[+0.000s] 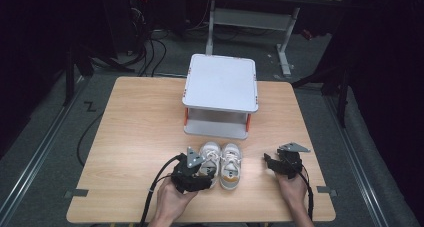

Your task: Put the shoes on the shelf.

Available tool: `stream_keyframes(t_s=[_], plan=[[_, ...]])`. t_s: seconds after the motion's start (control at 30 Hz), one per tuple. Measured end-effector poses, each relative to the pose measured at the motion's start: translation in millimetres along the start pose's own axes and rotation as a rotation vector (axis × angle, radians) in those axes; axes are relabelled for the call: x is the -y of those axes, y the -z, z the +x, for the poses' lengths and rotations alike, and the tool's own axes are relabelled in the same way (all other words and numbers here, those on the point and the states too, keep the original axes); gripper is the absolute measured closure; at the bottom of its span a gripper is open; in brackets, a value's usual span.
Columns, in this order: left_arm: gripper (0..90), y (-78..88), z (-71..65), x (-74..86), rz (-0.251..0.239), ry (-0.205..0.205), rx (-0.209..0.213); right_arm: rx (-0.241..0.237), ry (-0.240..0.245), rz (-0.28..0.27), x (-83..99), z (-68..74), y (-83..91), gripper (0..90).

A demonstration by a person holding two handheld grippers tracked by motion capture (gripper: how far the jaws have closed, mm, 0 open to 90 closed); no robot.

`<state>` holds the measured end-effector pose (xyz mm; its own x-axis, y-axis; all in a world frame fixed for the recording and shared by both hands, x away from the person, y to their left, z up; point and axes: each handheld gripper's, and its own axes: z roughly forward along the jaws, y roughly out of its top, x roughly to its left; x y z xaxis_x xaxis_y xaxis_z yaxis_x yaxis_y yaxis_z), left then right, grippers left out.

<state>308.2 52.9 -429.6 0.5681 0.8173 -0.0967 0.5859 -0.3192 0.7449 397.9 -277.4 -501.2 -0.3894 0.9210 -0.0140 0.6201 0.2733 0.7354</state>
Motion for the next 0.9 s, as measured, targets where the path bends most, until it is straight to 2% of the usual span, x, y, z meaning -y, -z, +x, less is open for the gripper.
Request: stream_keyframes(t_s=[0.13, 0.23, 0.3, 0.47, 0.63, 0.9], plan=[[41.7, -12.3, -8.5, -4.6, 0.021, 0.014, -0.006, 0.002, -0.001, 0.0, 0.0, 0.0, 0.0, 39.9], [46.6, -18.1, -10.9, -6.9, 0.037, 0.023, 0.012, 0.001, -0.002, 0.0, 0.0, 0.0, 0.0, 39.8], [49.4, -21.1, -11.3, -8.9, 0.035, 0.043, 0.02, 0.0, -0.002, 0.0, 0.0, -0.2, 0.0, 39.8], [49.0, -30.0, -13.7, -13.7, 0.057, 0.061, 0.009, -0.001, -0.005, 0.0, -0.1, -0.3, -0.1, 39.8], [45.2, -32.5, -21.5, -19.5, 0.073, 0.046, -0.027, -0.01, -0.013, -0.002, -0.3, -2.0, -0.2, 39.8], [47.0, -32.8, -23.4, -17.5, 0.08, 0.088, -0.039, -0.007, -0.013, -0.004, -0.3, -1.5, -0.3, 40.2]])
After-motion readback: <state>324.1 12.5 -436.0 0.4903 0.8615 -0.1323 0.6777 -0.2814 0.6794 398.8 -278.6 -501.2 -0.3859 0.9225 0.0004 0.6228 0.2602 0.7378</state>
